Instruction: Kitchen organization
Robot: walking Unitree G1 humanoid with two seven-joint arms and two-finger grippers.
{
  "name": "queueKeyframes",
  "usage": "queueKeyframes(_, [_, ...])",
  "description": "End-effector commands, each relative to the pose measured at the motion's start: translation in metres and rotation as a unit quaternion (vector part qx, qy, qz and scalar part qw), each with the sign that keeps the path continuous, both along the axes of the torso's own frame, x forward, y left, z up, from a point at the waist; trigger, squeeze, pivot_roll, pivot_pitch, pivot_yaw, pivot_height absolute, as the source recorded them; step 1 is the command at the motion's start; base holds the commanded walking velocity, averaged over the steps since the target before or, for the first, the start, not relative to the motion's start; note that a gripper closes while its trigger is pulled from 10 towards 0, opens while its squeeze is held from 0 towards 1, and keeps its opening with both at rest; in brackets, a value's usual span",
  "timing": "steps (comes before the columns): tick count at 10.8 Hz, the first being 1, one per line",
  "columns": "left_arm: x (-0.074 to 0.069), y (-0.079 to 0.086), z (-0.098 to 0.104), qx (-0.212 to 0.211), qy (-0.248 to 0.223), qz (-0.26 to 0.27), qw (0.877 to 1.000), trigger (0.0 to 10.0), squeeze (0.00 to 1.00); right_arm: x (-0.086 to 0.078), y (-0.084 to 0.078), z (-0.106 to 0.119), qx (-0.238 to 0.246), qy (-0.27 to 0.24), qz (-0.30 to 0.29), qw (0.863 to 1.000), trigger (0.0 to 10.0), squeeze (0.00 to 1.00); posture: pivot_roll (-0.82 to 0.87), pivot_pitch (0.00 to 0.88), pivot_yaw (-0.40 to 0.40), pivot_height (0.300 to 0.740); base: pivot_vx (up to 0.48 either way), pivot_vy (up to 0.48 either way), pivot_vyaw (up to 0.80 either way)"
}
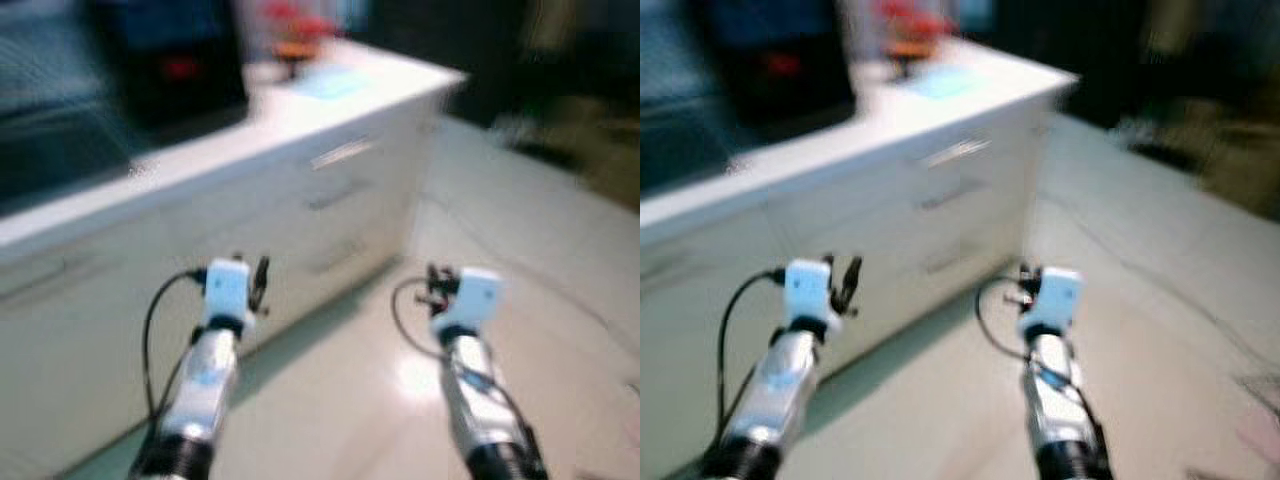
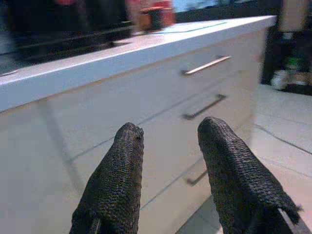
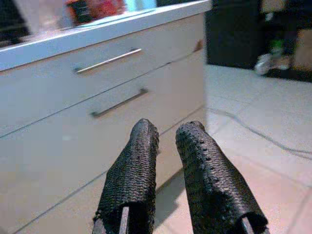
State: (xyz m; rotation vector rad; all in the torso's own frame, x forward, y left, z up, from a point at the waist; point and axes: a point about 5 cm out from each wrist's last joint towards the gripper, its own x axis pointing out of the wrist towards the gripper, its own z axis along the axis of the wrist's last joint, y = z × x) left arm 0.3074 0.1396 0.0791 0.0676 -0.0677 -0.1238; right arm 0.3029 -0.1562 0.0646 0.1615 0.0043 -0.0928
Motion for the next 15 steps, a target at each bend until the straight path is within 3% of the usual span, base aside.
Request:
queueKeyframes(1, [-0.001,-0.0004,-0.0019,0.004,0.006,0.001,1.0,10.0,0.0,0.0004,-0.0002,0.002,0.005,-0.005,-0.003,1.0,10.0,0.0,0.1,0.023,0.041,0.74,0.0,0.0,0.8])
queueKeyframes(15, [-0.0032,0.007,-0.0038,-0.004,0.009,0.025,1.0,10.0,0.0,0.0022,0.0092,0.0066,-0.008,-0.017,0.032,0.999,10.0,0.0,0.12,0.02,0.037,0.74,0.0,0.0,0.8])
